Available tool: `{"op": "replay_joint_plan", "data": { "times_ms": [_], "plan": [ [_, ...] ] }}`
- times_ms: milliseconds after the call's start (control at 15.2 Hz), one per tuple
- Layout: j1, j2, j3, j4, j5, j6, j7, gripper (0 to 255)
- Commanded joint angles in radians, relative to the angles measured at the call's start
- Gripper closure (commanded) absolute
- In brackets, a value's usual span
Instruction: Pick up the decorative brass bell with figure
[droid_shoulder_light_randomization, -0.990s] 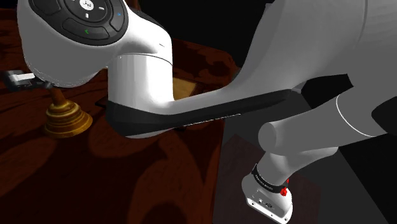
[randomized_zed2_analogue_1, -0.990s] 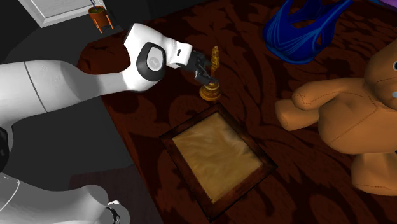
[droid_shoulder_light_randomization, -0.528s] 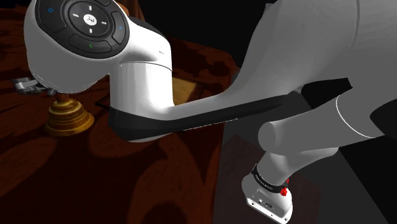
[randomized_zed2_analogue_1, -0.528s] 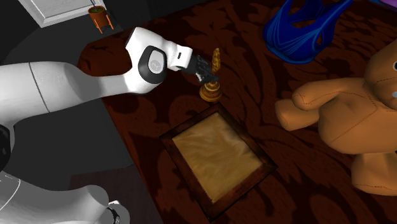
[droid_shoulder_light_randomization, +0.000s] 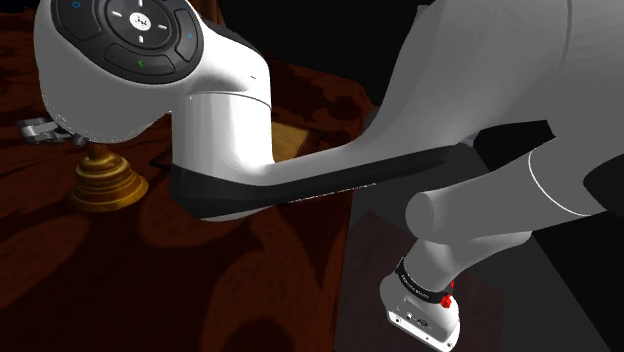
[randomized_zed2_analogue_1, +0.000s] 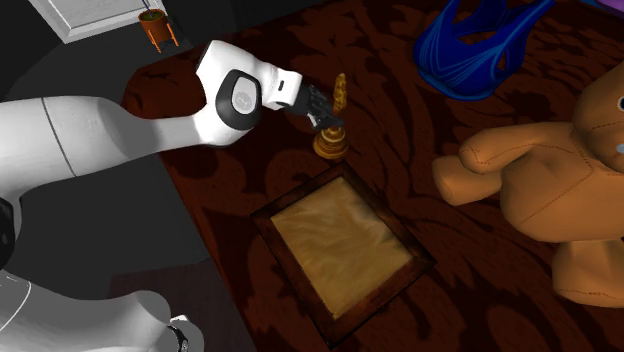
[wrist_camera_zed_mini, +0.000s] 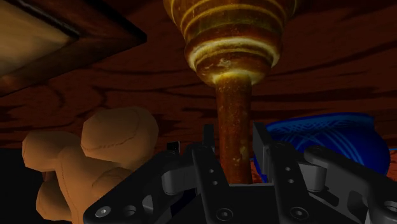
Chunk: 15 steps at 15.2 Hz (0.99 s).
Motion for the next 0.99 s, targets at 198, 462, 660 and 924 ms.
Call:
{"op": "replay_joint_plan", "data": {
  "times_ms": [198, 462, 660, 924],
  "plan": [
    [0.031, 0.025, -0.031, 0.044, 0.005, -0.052, -0.035, 255],
    [0.054, 0.044, -0.054, 0.083, 0.010, -0.096, -0.064, 255],
    [0.067, 0.056, -0.068, 0.114, 0.014, -0.128, -0.085, 255],
    [0.075, 0.065, -0.076, 0.138, 0.018, -0.151, -0.101, 255]
  ]
}}
